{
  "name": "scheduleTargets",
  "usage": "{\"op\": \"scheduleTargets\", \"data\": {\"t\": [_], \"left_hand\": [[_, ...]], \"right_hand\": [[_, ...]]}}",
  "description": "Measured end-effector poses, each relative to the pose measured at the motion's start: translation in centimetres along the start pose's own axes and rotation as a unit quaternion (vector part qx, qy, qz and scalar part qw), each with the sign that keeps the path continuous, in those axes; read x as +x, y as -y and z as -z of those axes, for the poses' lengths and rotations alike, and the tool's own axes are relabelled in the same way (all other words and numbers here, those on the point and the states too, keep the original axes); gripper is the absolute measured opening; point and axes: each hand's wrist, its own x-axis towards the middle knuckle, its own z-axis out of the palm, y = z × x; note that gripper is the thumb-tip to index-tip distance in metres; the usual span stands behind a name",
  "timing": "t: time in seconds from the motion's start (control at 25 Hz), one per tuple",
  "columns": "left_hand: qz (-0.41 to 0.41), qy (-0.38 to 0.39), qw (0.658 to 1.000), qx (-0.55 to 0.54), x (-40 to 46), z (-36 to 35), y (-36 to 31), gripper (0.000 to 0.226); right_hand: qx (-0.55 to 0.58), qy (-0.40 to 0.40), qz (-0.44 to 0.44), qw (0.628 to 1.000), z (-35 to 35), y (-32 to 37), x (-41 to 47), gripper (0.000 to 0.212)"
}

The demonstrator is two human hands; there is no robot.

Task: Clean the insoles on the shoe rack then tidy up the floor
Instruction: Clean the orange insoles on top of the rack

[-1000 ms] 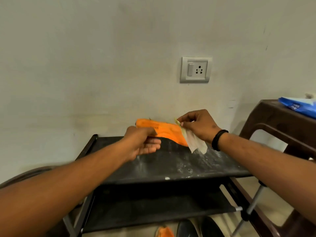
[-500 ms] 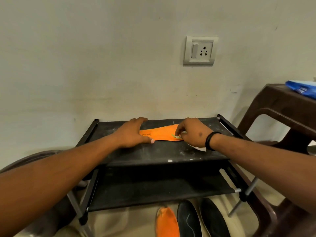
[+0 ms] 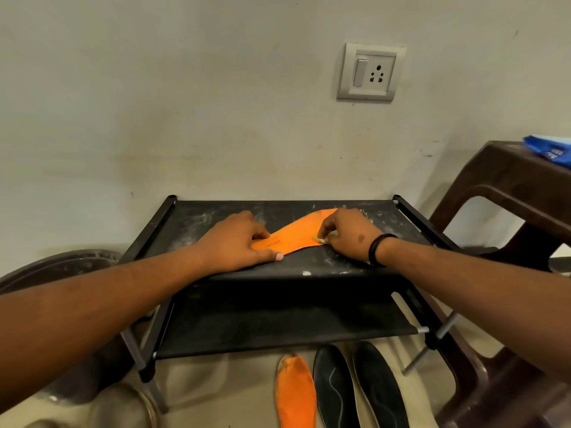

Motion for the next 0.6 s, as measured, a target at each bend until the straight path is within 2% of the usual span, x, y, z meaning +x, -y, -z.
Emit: {"op": "scheduleTargets", "data": {"t": [0.04, 0.2, 0.36, 0.6], "left_hand": [[-0.002, -0.004, 1.000, -0.006, -0.1, -0.1, 0.0, 0.084], [-0.007, -0.015, 1.000, -0.020, -0.1, -0.2, -0.2, 0.059], [-0.004, -0.017, 0.999, -0.032, 0.1, -0.4, -0.1, 0.056], [-0.016, -0.021, 0.999, -0.037, 0.2, -0.7, 0.3, 0.053]], "right_hand": [[-0.009, 0.000, 0.006, 1.000, -0.3, 0.2, 0.0, 0.023], [-0.036, 0.002, 0.008, 0.999, -1.0, 1.1, 0.2, 0.023], [-0.037, -0.004, 0.004, 0.999, -1.5, 2.6, 0.9, 0.025], [-0.040, 0.025, 0.086, 0.995, -1.9, 5.4, 0.6, 0.024]]}}
